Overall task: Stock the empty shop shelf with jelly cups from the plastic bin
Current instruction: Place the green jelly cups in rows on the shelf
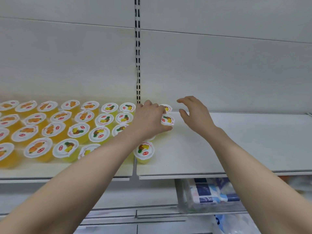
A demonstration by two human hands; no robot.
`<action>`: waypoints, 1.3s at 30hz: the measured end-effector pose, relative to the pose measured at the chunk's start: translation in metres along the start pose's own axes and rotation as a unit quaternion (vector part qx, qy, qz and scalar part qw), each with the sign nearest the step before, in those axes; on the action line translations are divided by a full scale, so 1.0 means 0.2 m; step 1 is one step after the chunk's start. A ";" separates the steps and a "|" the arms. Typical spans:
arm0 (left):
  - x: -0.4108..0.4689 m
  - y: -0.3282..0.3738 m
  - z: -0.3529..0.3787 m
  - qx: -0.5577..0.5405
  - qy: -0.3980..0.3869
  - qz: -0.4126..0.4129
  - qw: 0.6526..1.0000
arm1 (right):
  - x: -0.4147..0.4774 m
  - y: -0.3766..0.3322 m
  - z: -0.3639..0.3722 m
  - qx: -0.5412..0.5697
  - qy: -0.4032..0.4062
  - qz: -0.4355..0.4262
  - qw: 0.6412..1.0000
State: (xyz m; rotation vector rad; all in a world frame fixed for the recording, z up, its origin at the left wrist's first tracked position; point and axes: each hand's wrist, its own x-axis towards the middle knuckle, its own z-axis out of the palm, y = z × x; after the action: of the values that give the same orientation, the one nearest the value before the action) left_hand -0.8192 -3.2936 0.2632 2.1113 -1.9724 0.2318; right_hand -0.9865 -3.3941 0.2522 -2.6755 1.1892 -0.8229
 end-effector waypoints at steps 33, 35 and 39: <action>-0.37 -0.33 -0.35 0.007 0.108 -0.074 0.991 | 0.08 -0.45 -0.06 -0.105 -0.006 -0.204 0.973; -0.47 -0.40 -0.41 0.018 0.117 -0.086 0.989 | 0.07 -0.57 -0.04 -0.100 -0.005 -0.230 0.968; -0.72 -0.57 -0.51 0.056 0.141 -0.109 0.982 | 0.06 -0.86 0.01 -0.080 -0.012 -0.271 0.959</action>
State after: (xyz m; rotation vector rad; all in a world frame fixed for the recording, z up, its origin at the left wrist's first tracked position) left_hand -0.7109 -3.1197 0.3126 2.1989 -1.5895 0.5780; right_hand -0.8659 -3.2833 0.3076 -3.1908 0.5245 -0.7699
